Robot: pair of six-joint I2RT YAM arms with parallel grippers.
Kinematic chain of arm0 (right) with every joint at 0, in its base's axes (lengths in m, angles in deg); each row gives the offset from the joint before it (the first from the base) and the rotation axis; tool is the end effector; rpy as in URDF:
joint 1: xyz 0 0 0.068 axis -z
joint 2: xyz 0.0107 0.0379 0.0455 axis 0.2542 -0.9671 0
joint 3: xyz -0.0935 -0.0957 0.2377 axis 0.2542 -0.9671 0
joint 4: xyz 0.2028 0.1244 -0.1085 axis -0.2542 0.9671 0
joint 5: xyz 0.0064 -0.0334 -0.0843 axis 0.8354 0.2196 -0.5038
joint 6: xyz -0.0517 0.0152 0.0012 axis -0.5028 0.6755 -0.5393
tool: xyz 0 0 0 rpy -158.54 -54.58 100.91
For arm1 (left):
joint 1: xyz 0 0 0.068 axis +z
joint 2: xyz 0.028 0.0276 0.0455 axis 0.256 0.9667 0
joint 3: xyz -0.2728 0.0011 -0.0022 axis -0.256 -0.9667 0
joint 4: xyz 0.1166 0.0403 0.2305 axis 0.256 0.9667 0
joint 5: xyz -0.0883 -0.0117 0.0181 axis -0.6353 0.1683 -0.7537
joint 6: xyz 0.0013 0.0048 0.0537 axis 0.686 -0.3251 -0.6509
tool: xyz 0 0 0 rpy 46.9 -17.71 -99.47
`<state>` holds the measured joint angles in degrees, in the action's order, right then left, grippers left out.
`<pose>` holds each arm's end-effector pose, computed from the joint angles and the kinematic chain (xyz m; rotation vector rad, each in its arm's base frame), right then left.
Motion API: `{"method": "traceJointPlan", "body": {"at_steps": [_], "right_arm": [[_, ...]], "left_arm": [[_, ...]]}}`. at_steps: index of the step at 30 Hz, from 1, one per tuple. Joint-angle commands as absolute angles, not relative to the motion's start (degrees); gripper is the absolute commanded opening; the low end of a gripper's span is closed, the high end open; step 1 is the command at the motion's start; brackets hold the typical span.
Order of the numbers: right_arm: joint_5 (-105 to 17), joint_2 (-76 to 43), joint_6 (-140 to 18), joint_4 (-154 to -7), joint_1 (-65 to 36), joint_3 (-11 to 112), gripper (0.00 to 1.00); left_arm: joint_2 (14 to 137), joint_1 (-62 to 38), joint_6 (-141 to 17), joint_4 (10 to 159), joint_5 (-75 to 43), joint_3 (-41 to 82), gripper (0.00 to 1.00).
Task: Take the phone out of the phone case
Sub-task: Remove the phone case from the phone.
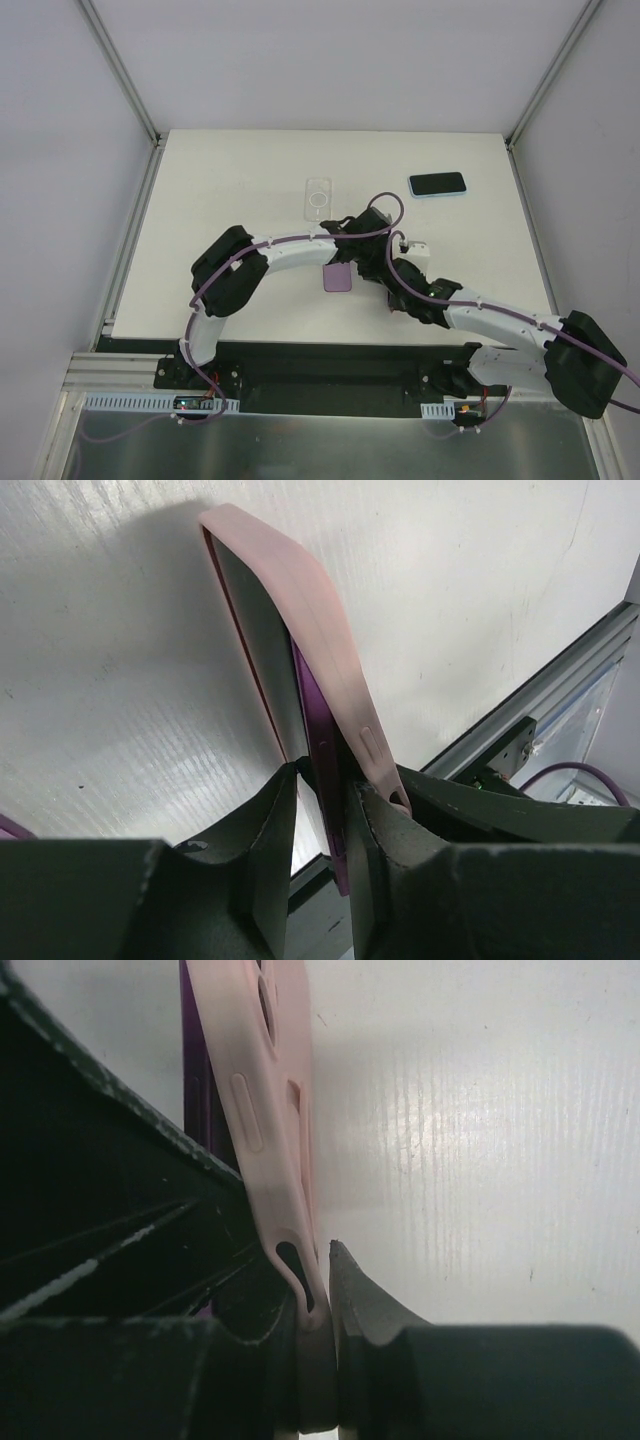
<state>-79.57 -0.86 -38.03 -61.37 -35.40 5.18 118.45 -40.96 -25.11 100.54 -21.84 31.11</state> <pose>0.1445 0.1467 0.1760 -0.2303 2.3607 0.0300 0.2460 -0.3770 0.1732 0.3032 2.6945 -1.0014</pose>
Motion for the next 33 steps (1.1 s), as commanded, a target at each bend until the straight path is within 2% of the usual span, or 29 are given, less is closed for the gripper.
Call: {"method": "traceJointPlan", "body": {"at_steps": [1, 6, 9, 20, 33], "right_arm": [[-82.2, -1.4, -32.7, -75.3, -35.2, 3.8, 0.01], [-81.8, -2.8, -31.6, -76.5, -34.5, 2.5, 0.01], [-81.3, -1.3, -31.4, -76.3, -33.3, 1.9, 0.01], [-77.9, 12.8, -34.6, -71.9, -25.1, -2.8, 0.01], [-76.4, 14.7, -36.5, -68.8, -22.7, -4.4, 0.01]], "left_arm": [[130.1, -42.9, -32.3, 121.3, -10.9, 24.9, 0.18], [131.3, -43.2, -32.3, 121.3, -11.1, 24.8, 0.13], [131.5, -43.2, -32.8, 121.3, -10.4, 23.7, 0.01], [128.5, -42.9, -37.4, 121.3, -6.9, 17.5, 0.00], [122.5, -43.0, -41.5, 124.7, -1.0, 16.0, 0.00]]}}
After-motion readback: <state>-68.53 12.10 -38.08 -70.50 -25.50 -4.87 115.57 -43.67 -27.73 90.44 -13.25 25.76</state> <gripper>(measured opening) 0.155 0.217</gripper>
